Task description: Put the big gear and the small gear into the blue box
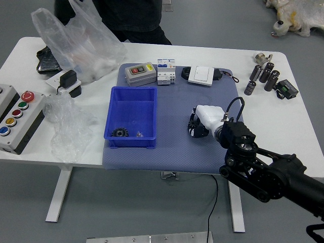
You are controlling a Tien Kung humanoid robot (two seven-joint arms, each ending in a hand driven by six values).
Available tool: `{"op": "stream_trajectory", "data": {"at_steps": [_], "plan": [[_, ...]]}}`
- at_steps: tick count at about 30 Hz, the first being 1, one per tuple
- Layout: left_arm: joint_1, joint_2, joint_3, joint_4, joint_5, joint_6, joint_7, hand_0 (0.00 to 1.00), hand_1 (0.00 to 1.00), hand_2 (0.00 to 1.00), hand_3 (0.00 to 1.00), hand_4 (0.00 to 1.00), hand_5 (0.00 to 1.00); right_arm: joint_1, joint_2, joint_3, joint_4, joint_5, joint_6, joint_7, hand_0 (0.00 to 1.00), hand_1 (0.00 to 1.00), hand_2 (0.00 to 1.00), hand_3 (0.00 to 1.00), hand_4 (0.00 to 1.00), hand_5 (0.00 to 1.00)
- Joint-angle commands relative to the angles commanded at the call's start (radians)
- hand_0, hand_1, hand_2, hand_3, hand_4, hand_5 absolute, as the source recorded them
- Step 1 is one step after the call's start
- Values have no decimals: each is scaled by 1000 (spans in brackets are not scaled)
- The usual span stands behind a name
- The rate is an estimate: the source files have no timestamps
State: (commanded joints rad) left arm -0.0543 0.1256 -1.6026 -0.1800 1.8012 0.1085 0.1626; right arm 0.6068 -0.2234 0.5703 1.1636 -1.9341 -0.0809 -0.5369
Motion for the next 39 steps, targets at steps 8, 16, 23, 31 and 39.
{"op": "stream_trajectory", "data": {"at_steps": [8, 16, 23, 31, 39], "plan": [[3, 1, -1, 0, 0, 0, 0, 613, 460, 501, 642, 651, 351, 14, -13, 35, 21, -28, -7, 0, 262, 527, 418, 480, 630, 196], [2, 1, -1, 0, 3, -2, 1, 613, 460, 501, 643, 653, 355, 90, -9, 58, 44, -45, -22, 11, 261, 526, 418, 478, 642, 185], [2, 1, -3, 0, 7, -3, 3, 613, 460, 501, 643, 654, 357, 171, 42, -60, 59, 64, -88, 119, 264, 527, 421, 484, 604, 157], [0, 2, -2, 0, 8, -3, 6, 614, 460, 501, 643, 656, 359, 208, 74, -191, 62, 196, -94, 244, 290, 539, 437, 495, 620, 161], [1, 2, -5, 0, 11, -3, 7, 614, 461, 501, 644, 657, 362, 204, 81, -201, 45, 213, -81, 239, 392, 736, 796, 718, 540, 209]]}}
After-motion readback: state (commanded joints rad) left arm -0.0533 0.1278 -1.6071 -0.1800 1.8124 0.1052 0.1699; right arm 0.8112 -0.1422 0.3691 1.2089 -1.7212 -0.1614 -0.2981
